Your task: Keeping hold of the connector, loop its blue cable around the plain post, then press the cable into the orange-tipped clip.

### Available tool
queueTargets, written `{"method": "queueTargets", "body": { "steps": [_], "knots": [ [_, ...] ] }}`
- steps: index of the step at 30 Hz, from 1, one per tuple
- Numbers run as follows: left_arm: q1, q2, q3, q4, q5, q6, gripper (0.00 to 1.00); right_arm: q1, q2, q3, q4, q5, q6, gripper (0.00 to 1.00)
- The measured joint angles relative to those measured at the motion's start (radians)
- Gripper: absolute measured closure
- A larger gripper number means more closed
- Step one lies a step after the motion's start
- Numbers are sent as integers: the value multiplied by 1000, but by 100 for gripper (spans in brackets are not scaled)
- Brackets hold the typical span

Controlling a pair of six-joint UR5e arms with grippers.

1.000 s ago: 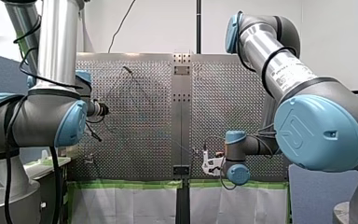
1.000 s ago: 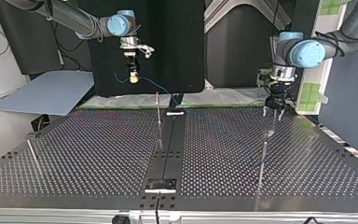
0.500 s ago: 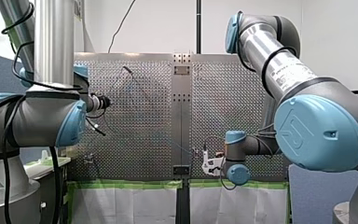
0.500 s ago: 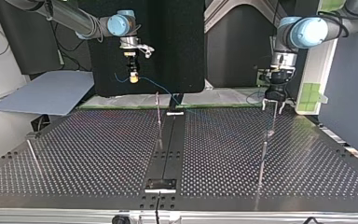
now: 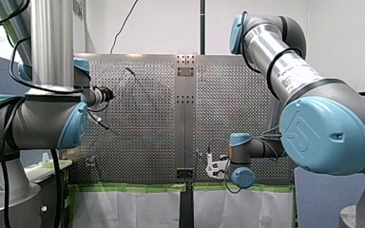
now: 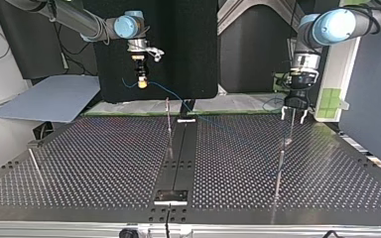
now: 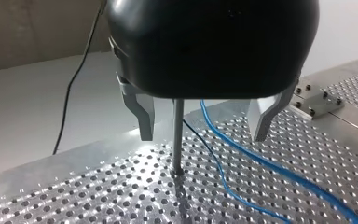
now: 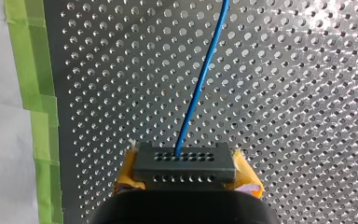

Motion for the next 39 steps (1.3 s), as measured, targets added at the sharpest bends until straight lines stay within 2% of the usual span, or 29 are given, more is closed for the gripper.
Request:
{"method": "queueTargets", "body": {
  "steps": [9,31,39],
  "knots": [
    [-1,47,31,-91,-19,91,2,0,0,0,-1,0,0,100],
    [13,234,231,-311,-232,312,2,-2,0,0,-3,-1,2,100],
    [-2,237,303,-384,-303,384,2,-2,0,-2,-3,-3,2,100]
  ]
}}
